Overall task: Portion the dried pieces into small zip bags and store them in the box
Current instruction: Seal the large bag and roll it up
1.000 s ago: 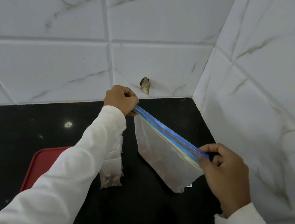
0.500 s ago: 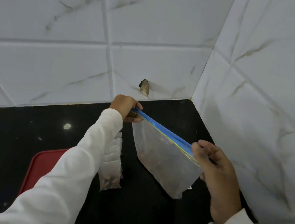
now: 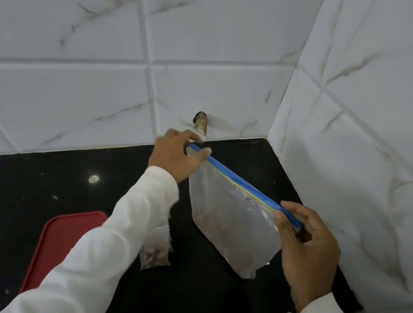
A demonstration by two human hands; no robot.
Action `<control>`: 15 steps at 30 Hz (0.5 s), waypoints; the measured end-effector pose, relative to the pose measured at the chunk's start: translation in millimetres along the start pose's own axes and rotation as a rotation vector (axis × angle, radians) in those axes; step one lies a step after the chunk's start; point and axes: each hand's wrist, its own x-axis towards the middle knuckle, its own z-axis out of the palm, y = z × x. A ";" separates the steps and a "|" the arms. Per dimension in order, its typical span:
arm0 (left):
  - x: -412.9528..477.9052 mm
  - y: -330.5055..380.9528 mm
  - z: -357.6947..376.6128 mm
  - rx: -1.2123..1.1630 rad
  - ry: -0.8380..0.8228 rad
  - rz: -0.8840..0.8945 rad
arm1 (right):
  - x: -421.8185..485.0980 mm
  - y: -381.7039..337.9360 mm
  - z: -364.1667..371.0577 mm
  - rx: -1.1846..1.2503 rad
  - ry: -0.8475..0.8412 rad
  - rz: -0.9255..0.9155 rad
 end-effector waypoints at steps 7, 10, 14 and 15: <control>-29.8 39.9 27.1 0.340 -0.436 0.717 | 7.5 4.4 9.5 0.000 -0.075 -0.035; -30.9 55.0 40.3 0.246 -0.555 0.650 | 9.9 5.0 11.1 -0.046 -0.092 -0.034; -26.3 55.2 49.0 0.044 -0.529 0.548 | 12.1 3.7 12.1 -0.044 0.009 0.028; -25.1 54.6 49.5 0.033 -0.536 0.527 | 11.6 3.1 12.0 -0.026 0.047 0.059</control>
